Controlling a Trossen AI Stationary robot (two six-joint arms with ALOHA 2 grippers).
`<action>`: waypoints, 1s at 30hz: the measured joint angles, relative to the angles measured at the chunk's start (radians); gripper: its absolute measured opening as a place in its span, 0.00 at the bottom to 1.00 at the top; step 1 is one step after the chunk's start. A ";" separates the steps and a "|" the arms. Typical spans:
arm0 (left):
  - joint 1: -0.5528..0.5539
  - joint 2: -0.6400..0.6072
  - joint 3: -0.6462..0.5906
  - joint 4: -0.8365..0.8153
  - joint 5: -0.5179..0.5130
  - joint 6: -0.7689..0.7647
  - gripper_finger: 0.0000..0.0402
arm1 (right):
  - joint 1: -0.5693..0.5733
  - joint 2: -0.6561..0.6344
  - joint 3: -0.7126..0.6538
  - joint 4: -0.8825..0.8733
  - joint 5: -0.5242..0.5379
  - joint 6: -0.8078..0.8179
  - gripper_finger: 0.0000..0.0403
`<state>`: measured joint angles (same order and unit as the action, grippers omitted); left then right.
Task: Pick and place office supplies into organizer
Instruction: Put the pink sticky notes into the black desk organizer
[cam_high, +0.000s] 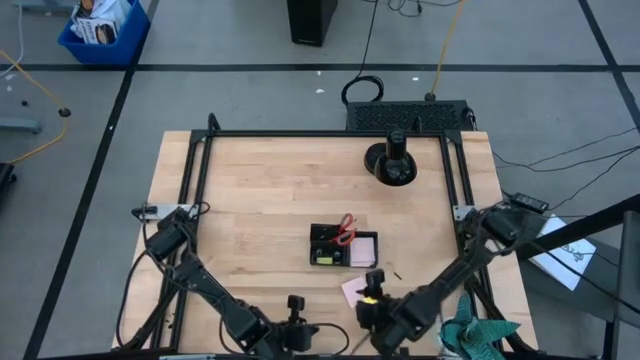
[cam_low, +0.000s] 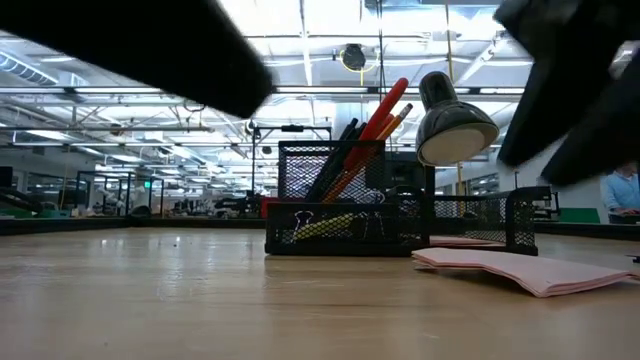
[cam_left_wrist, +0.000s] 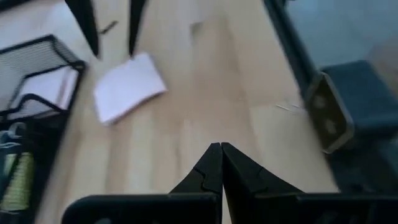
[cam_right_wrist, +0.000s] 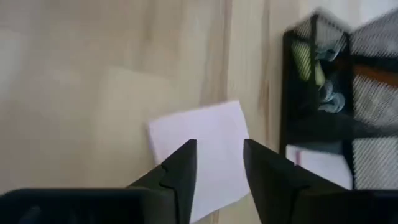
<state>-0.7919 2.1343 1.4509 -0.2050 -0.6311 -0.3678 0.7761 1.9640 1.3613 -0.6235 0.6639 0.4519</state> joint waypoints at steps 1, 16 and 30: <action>0.003 0.000 0.000 0.000 -0.014 0.000 0.01 | -0.011 0.015 0.000 -0.002 -0.011 0.007 0.30; 0.013 0.000 0.000 -0.009 -0.050 0.002 0.01 | -0.063 0.060 -0.078 0.126 -0.152 -0.019 0.01; 0.113 0.069 -0.002 0.014 -0.016 -0.136 0.01 | -0.012 0.054 -0.088 0.322 -0.183 -0.081 0.01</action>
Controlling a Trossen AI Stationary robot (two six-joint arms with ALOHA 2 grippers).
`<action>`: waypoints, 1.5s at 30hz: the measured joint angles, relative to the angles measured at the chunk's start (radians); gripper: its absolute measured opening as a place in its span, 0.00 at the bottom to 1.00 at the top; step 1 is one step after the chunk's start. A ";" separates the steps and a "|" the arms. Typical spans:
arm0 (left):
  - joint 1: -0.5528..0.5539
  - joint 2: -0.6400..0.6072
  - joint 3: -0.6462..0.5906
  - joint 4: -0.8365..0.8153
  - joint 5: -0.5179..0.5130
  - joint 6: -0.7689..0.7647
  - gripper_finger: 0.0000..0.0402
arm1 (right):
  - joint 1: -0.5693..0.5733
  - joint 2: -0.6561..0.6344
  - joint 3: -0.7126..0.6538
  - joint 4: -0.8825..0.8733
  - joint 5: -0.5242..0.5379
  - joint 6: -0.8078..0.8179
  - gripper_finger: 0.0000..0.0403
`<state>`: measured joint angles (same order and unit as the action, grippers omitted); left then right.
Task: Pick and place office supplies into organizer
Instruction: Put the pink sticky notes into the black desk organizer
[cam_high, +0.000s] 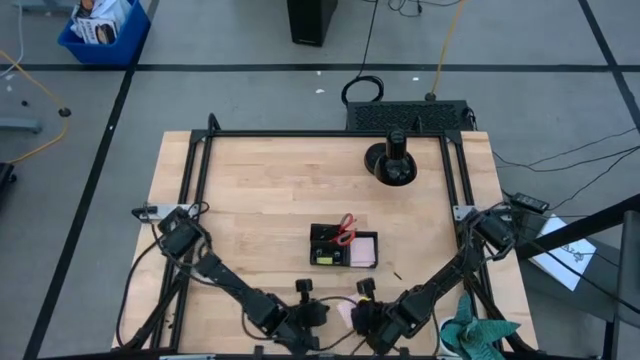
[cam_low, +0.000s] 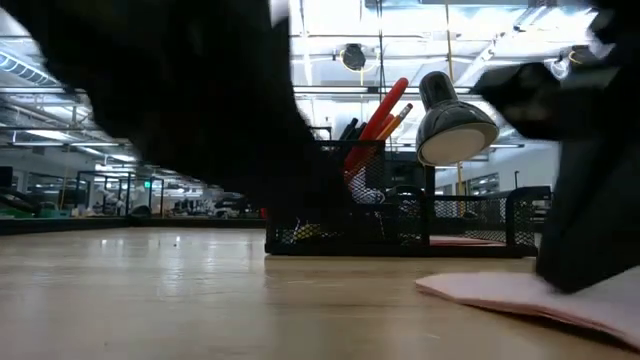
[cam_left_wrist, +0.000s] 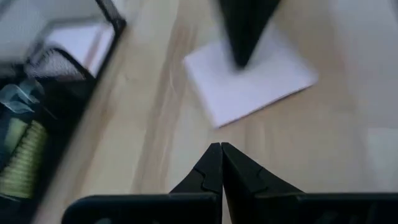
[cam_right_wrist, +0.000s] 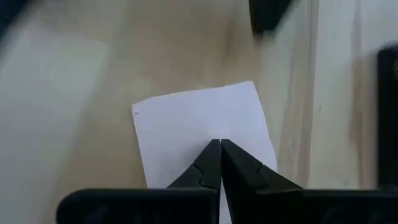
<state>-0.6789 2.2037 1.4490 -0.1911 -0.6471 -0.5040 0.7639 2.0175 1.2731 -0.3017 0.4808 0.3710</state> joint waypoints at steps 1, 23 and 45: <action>0.009 0.014 0.000 0.002 0.011 -0.007 0.01 | 0.010 -0.001 0.014 -0.005 0.011 -0.017 0.01; 0.086 0.052 0.000 0.128 0.087 -0.007 0.01 | 0.131 0.006 0.100 -0.192 0.043 -0.011 0.48; 0.115 0.052 0.000 0.215 0.259 -0.018 0.01 | 0.164 0.148 0.102 -0.216 0.302 -0.022 0.35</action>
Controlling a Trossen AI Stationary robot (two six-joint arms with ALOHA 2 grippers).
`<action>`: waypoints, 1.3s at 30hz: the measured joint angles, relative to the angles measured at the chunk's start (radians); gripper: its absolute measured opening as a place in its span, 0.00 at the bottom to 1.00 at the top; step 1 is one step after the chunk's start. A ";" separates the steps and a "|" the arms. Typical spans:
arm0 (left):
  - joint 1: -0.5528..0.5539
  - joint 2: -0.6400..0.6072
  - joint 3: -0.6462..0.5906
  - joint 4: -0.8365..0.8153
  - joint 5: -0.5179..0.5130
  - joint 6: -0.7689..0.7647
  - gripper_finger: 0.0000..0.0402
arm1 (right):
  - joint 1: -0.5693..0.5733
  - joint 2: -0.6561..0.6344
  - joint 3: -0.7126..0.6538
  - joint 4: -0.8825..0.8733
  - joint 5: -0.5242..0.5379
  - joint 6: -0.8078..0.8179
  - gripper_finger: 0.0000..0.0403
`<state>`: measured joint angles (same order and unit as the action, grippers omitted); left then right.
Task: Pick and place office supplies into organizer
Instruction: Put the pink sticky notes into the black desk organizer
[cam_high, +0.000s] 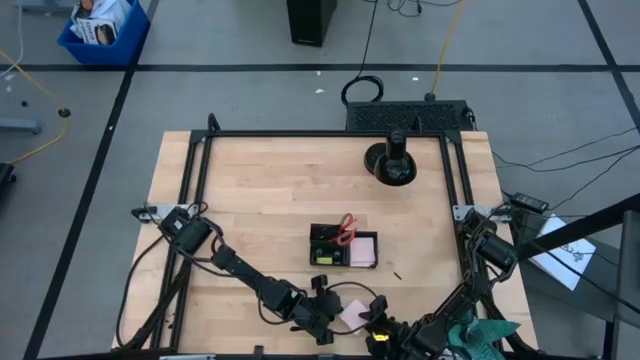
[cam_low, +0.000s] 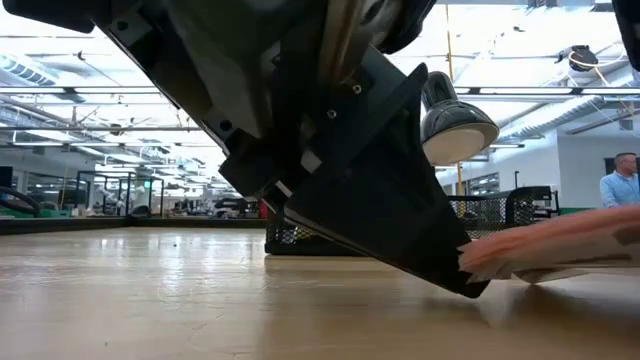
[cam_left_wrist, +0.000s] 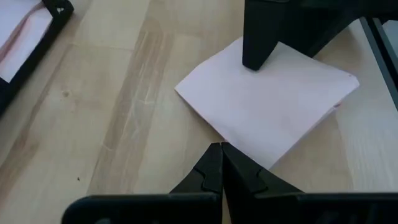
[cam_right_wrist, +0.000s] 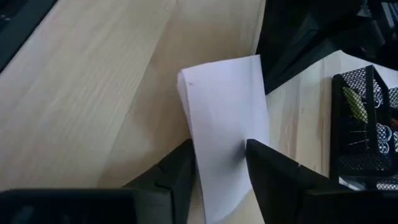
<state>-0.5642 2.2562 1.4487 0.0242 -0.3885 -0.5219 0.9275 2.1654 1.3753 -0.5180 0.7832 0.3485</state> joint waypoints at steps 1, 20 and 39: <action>-0.002 0.000 0.000 -0.001 0.000 0.001 0.01 | -0.002 0.005 0.000 -0.002 -0.001 0.002 0.34; -0.009 0.000 0.000 -0.003 0.025 0.005 0.01 | -0.039 0.005 0.032 -0.037 0.051 0.086 0.28; -0.009 0.000 0.000 0.007 0.034 0.020 0.01 | -0.036 0.006 0.037 0.085 0.080 0.099 0.26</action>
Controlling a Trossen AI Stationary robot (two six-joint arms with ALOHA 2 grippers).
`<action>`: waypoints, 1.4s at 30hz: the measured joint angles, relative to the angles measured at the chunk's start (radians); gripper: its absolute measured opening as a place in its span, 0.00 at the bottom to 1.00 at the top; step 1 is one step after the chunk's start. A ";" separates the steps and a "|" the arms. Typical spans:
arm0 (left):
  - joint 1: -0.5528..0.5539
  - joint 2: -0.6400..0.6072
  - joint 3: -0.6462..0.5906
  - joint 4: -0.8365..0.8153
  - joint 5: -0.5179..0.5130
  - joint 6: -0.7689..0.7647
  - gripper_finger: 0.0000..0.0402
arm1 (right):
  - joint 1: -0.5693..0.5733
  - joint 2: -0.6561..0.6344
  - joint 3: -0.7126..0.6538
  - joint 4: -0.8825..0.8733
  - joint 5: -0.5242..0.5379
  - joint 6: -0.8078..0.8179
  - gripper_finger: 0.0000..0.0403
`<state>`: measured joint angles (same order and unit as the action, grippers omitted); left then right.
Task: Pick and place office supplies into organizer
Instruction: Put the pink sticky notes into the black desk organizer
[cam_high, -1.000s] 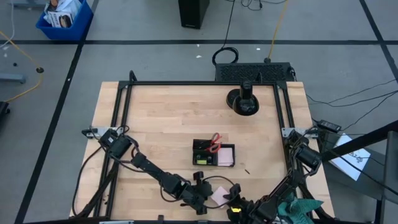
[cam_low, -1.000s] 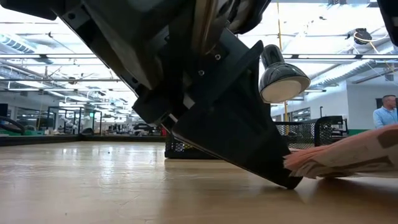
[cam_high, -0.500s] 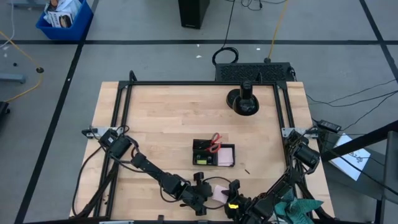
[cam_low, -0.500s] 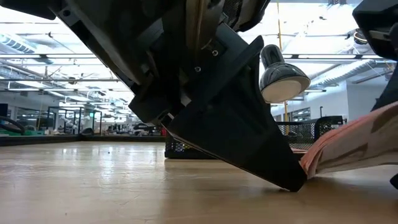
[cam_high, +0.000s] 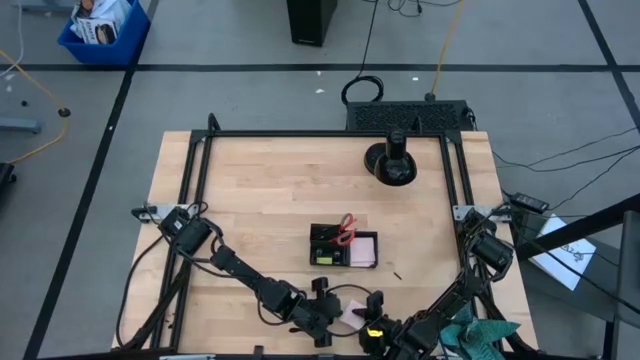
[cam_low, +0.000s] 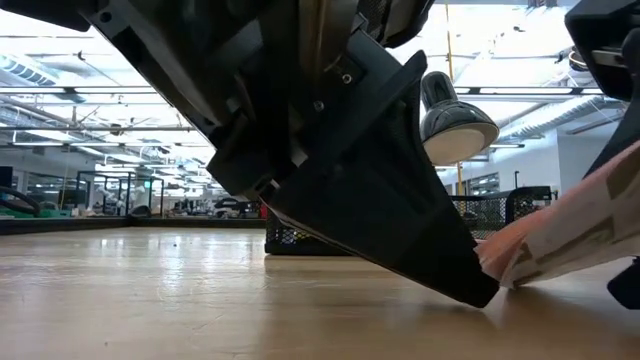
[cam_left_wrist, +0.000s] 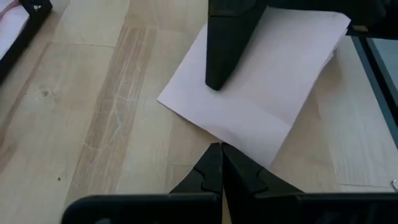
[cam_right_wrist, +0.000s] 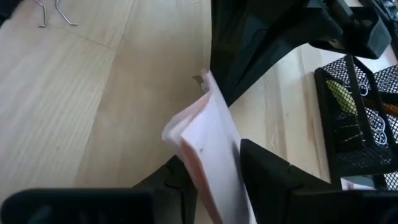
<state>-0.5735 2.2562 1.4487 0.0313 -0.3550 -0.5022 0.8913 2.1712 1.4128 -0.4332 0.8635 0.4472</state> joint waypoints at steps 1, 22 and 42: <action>0.000 0.000 0.000 0.000 0.000 0.000 0.01 | 0.000 0.000 0.000 0.000 0.000 -0.001 0.26; 0.000 -0.002 0.000 -0.034 -0.012 0.010 0.01 | 0.067 -0.004 0.033 -0.064 0.000 -0.071 0.05; -0.209 -0.181 0.000 -0.246 -0.151 0.160 0.01 | -0.067 -0.005 0.304 -0.962 0.074 0.274 0.00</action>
<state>-0.7825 2.0752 1.4487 -0.2148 -0.5060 -0.3418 0.8242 2.1658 1.7172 -1.3954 0.9371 0.7208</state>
